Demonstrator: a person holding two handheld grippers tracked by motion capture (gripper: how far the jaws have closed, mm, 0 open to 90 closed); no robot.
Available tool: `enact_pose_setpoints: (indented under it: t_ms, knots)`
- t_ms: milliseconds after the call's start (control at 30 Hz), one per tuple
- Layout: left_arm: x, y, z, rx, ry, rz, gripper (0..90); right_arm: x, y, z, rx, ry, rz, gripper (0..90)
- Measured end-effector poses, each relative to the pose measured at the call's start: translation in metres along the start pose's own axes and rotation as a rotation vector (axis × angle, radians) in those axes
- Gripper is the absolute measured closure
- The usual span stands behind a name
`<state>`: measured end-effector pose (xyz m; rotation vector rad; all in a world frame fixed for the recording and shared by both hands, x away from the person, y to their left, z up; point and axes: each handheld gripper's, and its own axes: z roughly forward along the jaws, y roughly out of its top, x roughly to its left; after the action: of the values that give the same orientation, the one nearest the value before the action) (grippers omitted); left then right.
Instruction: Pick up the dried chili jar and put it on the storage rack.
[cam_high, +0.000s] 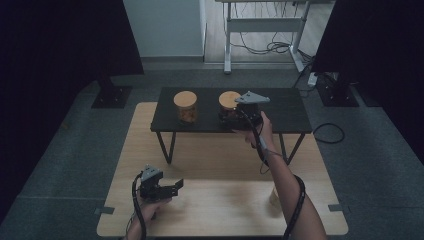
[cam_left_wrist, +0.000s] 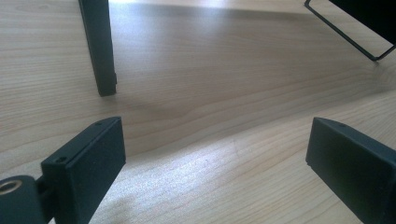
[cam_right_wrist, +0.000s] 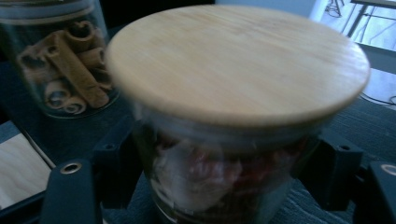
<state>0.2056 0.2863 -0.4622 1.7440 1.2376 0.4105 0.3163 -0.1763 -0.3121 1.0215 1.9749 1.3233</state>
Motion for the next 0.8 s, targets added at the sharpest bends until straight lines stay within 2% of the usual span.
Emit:
enact_pose_setpoints:
  t_ms: [67,800]
  knots:
    - [0.0,0.0,-0.0003,-0.001,0.0,-0.001,4.3,0.0014,0.0017,0.0002,0.005,-0.011,0.004,23.8]
    - [0.0007,-0.0003,0.0025,0.01,0.0,-0.004,4.3,0.0,0.0019,0.0013,0.008,-0.008,0.016,24.2]
